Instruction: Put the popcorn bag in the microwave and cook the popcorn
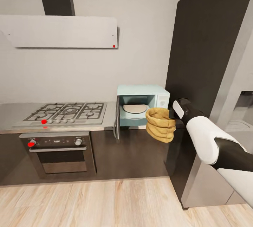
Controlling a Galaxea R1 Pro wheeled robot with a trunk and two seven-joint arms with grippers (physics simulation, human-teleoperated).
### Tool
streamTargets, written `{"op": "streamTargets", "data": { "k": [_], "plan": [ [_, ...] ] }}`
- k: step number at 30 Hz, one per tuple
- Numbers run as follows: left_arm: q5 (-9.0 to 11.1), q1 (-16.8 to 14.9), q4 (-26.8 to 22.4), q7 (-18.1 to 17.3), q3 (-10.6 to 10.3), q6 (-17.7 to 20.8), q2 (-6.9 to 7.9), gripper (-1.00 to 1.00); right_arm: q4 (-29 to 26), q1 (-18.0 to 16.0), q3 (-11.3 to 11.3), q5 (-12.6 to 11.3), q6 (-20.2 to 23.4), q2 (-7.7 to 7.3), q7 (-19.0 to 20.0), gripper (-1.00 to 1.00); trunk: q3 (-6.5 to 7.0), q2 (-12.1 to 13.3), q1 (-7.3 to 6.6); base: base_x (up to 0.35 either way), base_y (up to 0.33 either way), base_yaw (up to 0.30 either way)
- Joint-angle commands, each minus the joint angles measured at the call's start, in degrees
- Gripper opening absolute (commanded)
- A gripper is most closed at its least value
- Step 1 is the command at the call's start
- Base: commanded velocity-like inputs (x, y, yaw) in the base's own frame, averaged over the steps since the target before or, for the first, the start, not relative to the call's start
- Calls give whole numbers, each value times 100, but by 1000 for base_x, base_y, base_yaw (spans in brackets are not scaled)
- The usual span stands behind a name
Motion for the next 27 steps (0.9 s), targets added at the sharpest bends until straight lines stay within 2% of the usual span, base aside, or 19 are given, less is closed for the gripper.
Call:
{"op": "streamTargets", "data": {
  "k": [1, 7, 21, 27],
  "plan": [
    [20, 2, -8, 4, 12, -7, 1, 100, -6, -3, -30, 0, 23, 3, -14, -100, -6, -4, 0, 1, -1, 0],
    [20, 2, -8, 4, 12, -7, 4, 100, -6, -3, -28, 0, 80, 11, -21, -100, -6, -4, 0, 0, 0, 11],
    [20, 2, -8, 4, 12, -7, -2, 100, -6, -3, -30, 0, 77, 6, -22, -100, -6, -4, 0, 0, 0, 254],
    [20, 2, -8, 4, 12, -7, -3, 100, -69, -3, -30, 9, 4, -3, -38, -100, -6, -4, 0, 0, 0, 59]
  ]
}}
